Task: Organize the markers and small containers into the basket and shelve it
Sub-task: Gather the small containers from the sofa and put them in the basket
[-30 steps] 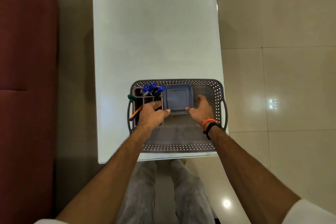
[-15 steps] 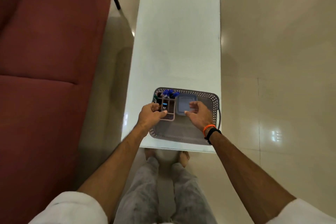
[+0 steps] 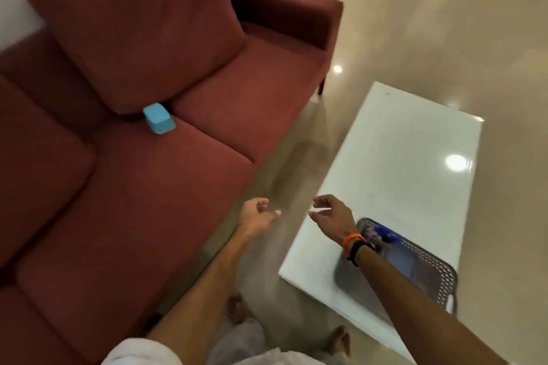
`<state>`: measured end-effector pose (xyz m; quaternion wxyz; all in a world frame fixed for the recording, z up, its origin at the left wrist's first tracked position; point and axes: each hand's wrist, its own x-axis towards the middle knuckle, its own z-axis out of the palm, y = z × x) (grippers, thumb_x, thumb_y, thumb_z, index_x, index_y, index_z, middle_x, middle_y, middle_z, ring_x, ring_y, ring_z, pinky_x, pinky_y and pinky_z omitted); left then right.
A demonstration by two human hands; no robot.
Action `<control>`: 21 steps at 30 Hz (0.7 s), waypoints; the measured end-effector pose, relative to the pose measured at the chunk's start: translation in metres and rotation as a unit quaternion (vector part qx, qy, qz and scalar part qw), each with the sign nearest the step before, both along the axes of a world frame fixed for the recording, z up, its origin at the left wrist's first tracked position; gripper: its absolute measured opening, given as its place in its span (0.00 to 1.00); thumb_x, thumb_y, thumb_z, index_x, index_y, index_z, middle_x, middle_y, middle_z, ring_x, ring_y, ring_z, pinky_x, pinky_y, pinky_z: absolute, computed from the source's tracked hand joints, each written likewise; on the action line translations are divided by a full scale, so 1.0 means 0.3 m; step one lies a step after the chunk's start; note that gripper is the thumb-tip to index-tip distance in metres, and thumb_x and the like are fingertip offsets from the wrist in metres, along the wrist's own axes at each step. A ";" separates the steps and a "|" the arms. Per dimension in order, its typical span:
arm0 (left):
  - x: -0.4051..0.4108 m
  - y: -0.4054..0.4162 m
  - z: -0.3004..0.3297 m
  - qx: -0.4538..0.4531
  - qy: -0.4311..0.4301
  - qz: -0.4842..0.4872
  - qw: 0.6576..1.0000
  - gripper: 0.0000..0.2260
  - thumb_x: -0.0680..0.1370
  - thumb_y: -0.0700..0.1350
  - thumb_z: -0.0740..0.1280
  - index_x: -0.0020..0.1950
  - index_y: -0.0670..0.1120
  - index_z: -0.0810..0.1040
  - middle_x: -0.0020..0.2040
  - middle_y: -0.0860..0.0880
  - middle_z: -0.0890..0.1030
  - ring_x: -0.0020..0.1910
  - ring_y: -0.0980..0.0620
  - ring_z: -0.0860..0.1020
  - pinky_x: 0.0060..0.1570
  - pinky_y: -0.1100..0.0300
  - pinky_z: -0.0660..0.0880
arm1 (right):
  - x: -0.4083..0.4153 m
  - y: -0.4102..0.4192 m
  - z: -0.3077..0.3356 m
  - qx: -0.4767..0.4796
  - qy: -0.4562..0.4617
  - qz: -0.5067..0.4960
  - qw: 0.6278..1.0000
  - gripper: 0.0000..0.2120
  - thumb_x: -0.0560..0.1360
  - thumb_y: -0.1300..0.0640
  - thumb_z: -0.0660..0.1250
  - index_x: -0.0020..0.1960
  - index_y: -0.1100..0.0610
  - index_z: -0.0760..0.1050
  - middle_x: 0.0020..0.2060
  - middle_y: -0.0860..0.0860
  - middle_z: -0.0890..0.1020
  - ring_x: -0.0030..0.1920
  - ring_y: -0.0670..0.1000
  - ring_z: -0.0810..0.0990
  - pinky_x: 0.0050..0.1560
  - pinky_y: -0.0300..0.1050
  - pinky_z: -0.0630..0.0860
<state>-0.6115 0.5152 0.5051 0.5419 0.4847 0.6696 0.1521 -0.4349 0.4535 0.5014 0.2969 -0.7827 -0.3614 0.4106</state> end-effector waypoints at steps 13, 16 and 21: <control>-0.675 0.524 -0.003 0.000 0.005 0.151 0.988 0.20 0.70 0.44 0.75 0.60 0.43 0.77 0.57 0.45 0.80 0.57 0.47 0.80 0.59 0.46 0.77 | -0.585 0.714 0.054 0.011 0.003 0.147 0.989 0.15 0.71 0.61 0.72 0.57 0.59 0.76 0.48 0.49 0.81 0.47 0.49 0.81 0.56 0.42 0.76; -0.735 0.647 -0.020 -0.003 -0.004 0.180 0.984 0.20 0.71 0.43 0.75 0.61 0.43 0.77 0.59 0.45 0.80 0.58 0.48 0.79 0.61 0.47 0.76 | -0.655 0.885 0.021 0.007 0.000 0.173 0.985 0.15 0.71 0.60 0.72 0.57 0.58 0.76 0.49 0.49 0.81 0.48 0.49 0.80 0.57 0.43 0.76; -0.807 0.904 -0.091 -0.032 -0.021 0.220 0.975 0.22 0.72 0.42 0.74 0.65 0.42 0.74 0.61 0.47 0.79 0.60 0.51 0.78 0.63 0.49 0.75 | -0.743 1.226 -0.062 -0.013 0.000 0.228 0.974 0.15 0.72 0.60 0.72 0.58 0.59 0.76 0.50 0.50 0.81 0.49 0.49 0.80 0.56 0.41 0.75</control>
